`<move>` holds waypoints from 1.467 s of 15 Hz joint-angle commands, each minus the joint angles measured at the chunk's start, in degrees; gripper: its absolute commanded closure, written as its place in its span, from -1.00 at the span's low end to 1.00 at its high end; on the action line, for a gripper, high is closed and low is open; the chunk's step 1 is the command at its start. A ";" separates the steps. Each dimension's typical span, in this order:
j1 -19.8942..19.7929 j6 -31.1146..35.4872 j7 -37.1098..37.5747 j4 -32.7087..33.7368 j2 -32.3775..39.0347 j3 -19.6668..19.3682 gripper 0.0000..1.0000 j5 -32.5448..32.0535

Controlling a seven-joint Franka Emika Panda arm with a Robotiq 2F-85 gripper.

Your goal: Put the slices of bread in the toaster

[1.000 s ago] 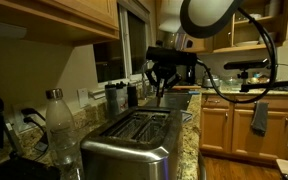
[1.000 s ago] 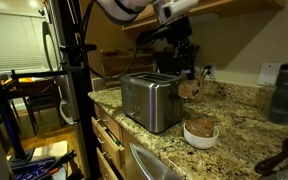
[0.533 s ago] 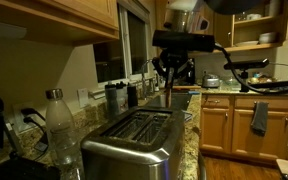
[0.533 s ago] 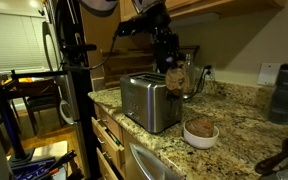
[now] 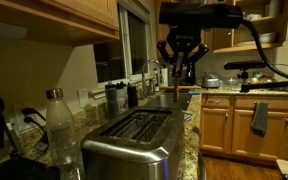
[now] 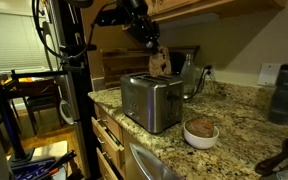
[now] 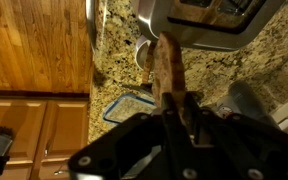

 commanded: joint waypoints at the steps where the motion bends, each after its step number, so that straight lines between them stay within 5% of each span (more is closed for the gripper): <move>1: 0.87 -0.26 1.15 -1.27 -3.13 0.31 0.81 -0.76; 11: 4.08 6.65 0.09 -0.01 2.15 1.79 0.81 1.13; 22: 5.07 14.25 10.52 0.90 8.28 7.41 0.81 1.00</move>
